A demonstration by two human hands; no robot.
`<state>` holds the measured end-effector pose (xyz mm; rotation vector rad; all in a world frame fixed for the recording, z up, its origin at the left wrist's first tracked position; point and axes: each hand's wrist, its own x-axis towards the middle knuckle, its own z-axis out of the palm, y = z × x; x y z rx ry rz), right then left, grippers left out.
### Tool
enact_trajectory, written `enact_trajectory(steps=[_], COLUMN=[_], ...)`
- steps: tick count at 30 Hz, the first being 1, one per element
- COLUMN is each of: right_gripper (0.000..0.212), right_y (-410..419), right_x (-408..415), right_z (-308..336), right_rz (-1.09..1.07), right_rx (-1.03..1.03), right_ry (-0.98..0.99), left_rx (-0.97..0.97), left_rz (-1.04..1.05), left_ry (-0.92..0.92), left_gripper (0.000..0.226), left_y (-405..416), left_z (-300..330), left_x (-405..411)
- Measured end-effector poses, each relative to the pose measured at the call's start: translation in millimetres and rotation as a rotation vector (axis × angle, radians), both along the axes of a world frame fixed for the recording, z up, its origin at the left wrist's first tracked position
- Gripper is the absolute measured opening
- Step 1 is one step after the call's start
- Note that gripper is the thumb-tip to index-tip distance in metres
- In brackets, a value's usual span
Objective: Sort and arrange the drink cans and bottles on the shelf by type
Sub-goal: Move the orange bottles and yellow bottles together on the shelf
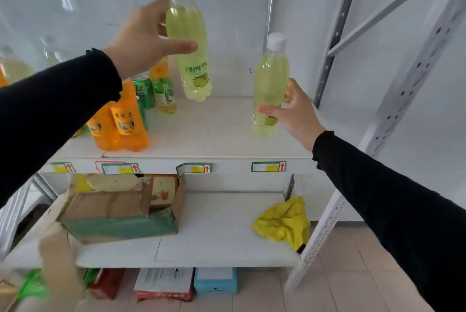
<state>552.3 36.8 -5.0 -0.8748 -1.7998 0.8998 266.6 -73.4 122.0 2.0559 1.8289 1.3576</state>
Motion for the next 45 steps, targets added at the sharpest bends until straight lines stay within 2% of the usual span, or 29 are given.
enact_trajectory(steps=[7,13,24,30,40,45], right_gripper=[0.059,0.061,0.066,0.072,0.067,0.067], right_y=[-17.9,-21.5,-5.6,1.9,13.0,12.7], right_x=[-16.5,-63.1,-146.1,-160.5,-166.5,-168.5], right_z=[-24.5,-36.4,-52.8,-57.3,-60.6,-57.9], right_rz=[0.062,0.096,0.081,0.009,-0.084,-0.095], right_rx=[-0.068,-0.122,-0.171,-0.152,-0.102,-0.069], right_ry=[0.036,0.068,0.01,-0.043,-0.088,-0.145], left_rx=[-0.064,-0.084,-0.151,-0.177,-0.215,-0.239], left_rz=[0.06,0.085,-0.063,-0.125,-0.125,-0.154], left_ry=[-0.199,-0.273,-0.331,-0.361,-0.345,-0.343], left_gripper=[0.058,0.055,0.065,0.068,0.079,0.074], left_y=[-19.5,-20.3,14.8,33.5,52.0,56.8], left_z=[-46.1,-82.2,-121.5,-130.5,-135.9,-133.1], left_x=[-1.2,-17.2,-68.8,-76.2,-79.0,-83.0])
